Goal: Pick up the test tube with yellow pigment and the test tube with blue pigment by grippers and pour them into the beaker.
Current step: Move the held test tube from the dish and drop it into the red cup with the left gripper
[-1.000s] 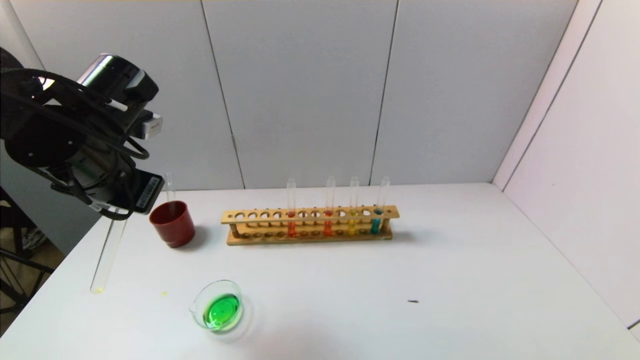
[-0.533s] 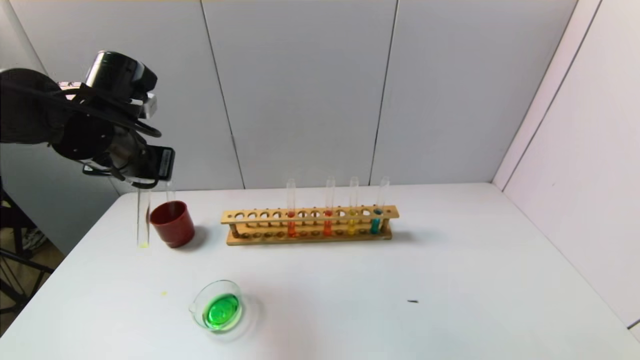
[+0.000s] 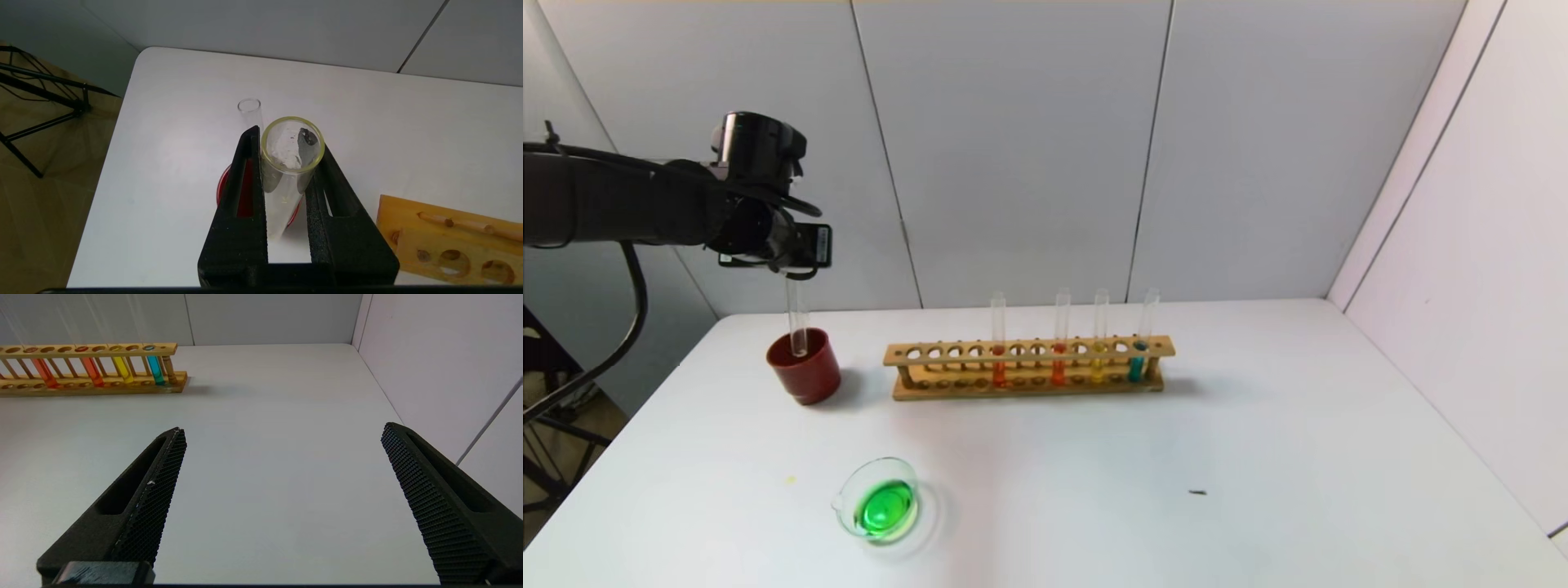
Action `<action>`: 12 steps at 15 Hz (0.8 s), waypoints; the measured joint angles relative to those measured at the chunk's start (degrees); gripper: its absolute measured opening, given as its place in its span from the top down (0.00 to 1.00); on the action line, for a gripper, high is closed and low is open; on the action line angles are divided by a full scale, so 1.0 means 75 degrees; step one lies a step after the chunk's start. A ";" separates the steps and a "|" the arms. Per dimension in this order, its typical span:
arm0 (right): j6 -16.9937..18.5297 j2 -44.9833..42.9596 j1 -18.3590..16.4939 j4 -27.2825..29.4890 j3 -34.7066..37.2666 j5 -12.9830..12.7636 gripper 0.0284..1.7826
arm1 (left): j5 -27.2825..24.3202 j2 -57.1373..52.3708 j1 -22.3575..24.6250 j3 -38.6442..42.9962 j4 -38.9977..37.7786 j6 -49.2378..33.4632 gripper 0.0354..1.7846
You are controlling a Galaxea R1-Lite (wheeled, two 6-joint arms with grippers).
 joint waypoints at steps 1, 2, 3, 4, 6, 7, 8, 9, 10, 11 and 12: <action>0.0000 0.0000 0.0000 -0.0003 0.0000 -0.0003 0.02 | -0.0037 0.0154 0.0052 -0.0117 -0.0005 -0.0003 0.84; -0.0002 0.0000 0.0000 -0.0003 0.0000 0.0000 0.02 | -0.0063 0.0271 0.0099 -0.0205 -0.0015 -0.0011 0.84; 0.0000 0.0000 0.0000 -0.0003 0.0000 0.0000 0.02 | -0.0115 0.0353 0.0140 -0.0260 -0.0020 -0.0018 0.84; -0.0002 0.0000 0.0000 -0.0003 0.0000 -0.0003 0.02 | -0.0171 0.0405 0.0159 -0.0286 -0.0049 -0.0023 0.84; 0.0000 0.0000 0.0000 -0.0003 0.0000 -0.0003 0.02 | -0.0215 0.0460 0.0203 -0.0291 -0.0067 -0.0046 0.84; -0.0002 0.0000 0.0000 0.0000 0.0000 0.0000 0.02 | -0.0254 0.0466 0.0229 -0.0286 -0.0089 -0.0049 0.84; 0.0000 0.0000 0.0000 -0.0003 0.0000 0.0000 0.02 | -0.0323 0.0473 0.0254 -0.0245 -0.0192 -0.0044 0.84; -0.0002 0.0000 0.0000 -0.0003 0.0000 -0.0003 0.02 | -0.0367 0.0475 0.0265 -0.0176 -0.0335 -0.0044 0.84; 0.0000 0.0000 0.0000 -0.0003 0.0000 0.0000 0.02 | -0.0382 0.0478 0.0271 -0.0059 -0.0483 -0.0049 0.84; 0.0000 0.0000 0.0000 -0.0003 0.0000 0.0000 0.02 | -0.0405 0.0475 0.0273 0.0104 -0.0632 -0.0055 0.84; 0.0000 0.0000 0.0000 -0.0003 0.0000 -0.0003 0.02 | -0.0434 0.0473 0.0280 0.0320 -0.0850 -0.0060 0.84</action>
